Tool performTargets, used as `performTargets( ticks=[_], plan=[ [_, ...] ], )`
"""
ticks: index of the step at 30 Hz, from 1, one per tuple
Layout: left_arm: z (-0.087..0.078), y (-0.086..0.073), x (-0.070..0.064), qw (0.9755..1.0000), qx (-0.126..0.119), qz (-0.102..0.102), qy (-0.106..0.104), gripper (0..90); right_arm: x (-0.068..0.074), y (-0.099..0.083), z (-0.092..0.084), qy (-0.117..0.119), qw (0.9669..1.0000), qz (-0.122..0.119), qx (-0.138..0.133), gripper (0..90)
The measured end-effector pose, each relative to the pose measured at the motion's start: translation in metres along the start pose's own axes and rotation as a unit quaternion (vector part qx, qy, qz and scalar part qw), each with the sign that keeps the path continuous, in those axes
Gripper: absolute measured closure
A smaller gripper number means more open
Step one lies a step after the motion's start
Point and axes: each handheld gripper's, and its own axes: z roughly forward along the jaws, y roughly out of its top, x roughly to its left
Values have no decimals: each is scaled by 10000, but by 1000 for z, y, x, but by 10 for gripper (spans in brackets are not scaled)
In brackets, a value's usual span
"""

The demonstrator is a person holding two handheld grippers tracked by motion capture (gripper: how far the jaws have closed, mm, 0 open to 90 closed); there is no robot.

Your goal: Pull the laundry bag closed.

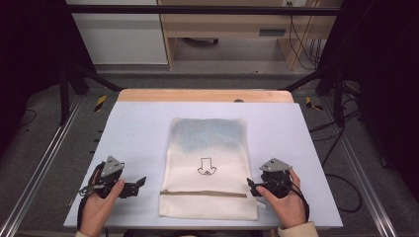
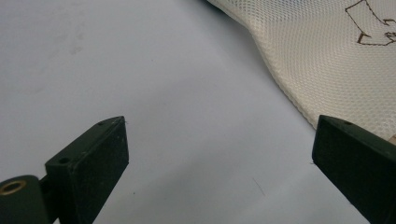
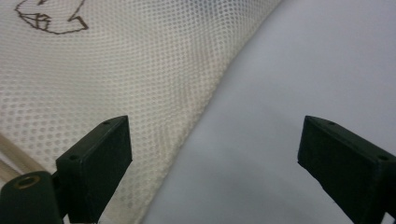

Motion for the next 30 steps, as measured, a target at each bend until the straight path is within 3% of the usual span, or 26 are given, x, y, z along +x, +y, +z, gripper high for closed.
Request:
performTargets(
  ticks=[3,6,7,8,9,10,11,14,15,16,17,20,21,24,25,26,27,28,29,30],
  plan=[
    [-2,-1,0,10000,-81,-51,-13,37,5,3,-1,68,9999,-105,-19,131],
    [-7,-4,2,9999,-134,-57,-22,36,17,15,-7,216,9986,-468,-142,186],
    [-7,-4,2,9999,-134,-57,-22,34,17,15,-7,216,9986,-468,-142,186],
    [-9,-5,4,9999,-76,-33,80,37,24,23,-9,285,9971,-687,-150,184],
    [-9,-5,4,9999,-76,-33,80,37,28,28,-10,360,9965,-747,-121,192],
    [-11,-7,6,9997,-83,-37,234,38,33,32,-10,485,9954,-822,-78,211],
    [-11,-7,6,9997,-83,-37,234,41,33,32,-10,485,9954,-822,-78,211],
    [-13,-8,10,9995,-85,-97,271,42,52,46,-5,846,9917,-973,-30,219],
    [-13,-8,10,9995,-85,-97,271,43,52,46,-5,846,9917,-973,-30,219],
    [-14,-8,10,9996,-71,-90,251,42,64,54,0,1025,9889,-1073,69,195],
    [-16,-9,10,9997,-68,-80,231,42,64,54,0,1025,9889,-1073,69,195],
    [-20,-12,7,9997,18,45,247,41,85,71,7,1370,9810,-1341,296,177],
    [-20,-12,7,9997,18,45,247,41,85,71,7,1370,9810,-1341,296,177],
    [-19,-13,10,9996,32,40,278,40,105,87,12,1526,9736,-1647,414,223],
    [-19,-13,10,9996,32,40,278,40,105,87,12,1526,9736,-1647,414,223],
    [-18,-13,11,9995,23,11,310,40,114,95,14,1636,9688,-1804,453,256],
    [-18,-13,11,9995,23,11,310,41,114,95,14,1636,9688,-1804,453,256],
    [-18,-12,13,9996,21,-14,297,41,122,103,15,1735,9646,-1910,542,291],
    [-18,-12,13,9996,21,-14,297,41,122,103,15,1735,9646,-1910,542,291],
    [-18,-12,15,9994,53,16,342,41,128,109,17,1888,9589,-2032,604,319]
  ],
)
